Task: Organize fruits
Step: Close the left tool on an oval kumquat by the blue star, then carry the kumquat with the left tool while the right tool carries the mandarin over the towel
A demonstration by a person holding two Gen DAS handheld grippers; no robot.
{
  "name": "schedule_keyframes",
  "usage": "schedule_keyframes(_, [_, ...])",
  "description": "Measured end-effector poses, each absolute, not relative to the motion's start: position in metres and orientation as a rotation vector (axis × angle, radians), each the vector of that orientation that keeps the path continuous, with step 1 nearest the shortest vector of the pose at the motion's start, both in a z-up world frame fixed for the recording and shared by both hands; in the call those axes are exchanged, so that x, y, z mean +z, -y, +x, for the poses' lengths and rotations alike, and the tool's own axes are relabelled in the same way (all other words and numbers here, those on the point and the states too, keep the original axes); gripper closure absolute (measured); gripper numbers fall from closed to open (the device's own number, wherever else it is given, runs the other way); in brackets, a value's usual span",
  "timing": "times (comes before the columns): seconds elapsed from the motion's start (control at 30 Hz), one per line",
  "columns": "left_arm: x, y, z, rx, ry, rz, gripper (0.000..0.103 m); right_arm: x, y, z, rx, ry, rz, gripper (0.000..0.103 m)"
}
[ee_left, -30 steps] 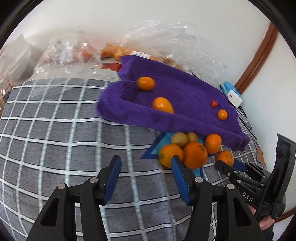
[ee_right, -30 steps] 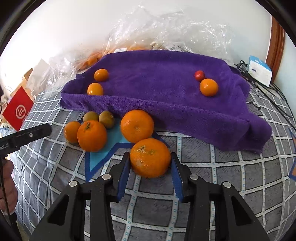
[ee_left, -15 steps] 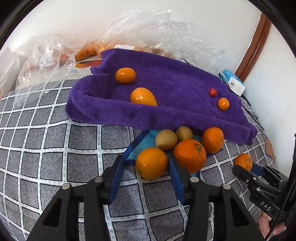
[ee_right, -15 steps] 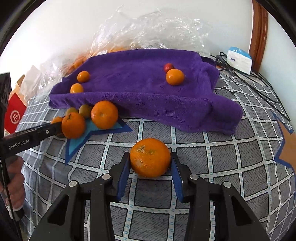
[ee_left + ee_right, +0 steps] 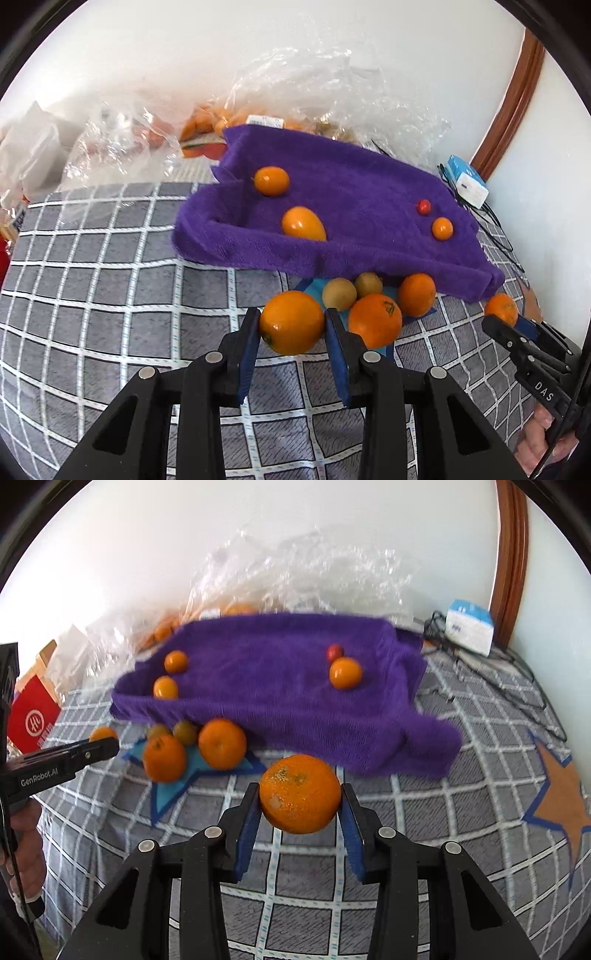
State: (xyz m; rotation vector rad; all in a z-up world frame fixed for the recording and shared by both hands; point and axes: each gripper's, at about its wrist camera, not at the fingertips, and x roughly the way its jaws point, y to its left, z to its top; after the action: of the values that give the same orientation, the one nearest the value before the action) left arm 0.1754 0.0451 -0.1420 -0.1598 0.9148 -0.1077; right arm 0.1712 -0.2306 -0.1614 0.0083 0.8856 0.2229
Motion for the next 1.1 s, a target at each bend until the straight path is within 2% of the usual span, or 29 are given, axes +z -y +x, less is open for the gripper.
schedule_keyframes(0.53, [-0.091,-0.074,0.177,-0.052,-0.828,-0.218,0.070,-0.104,0.235,0.187,0.168,-0.801,0.042,0.062])
schedule_keyframes(1.1, [-0.077,-0.083,0.205,-0.055,-0.802,-0.229,0.070,-0.095,0.229,0.216,0.138,-0.799,0.042,0.062])
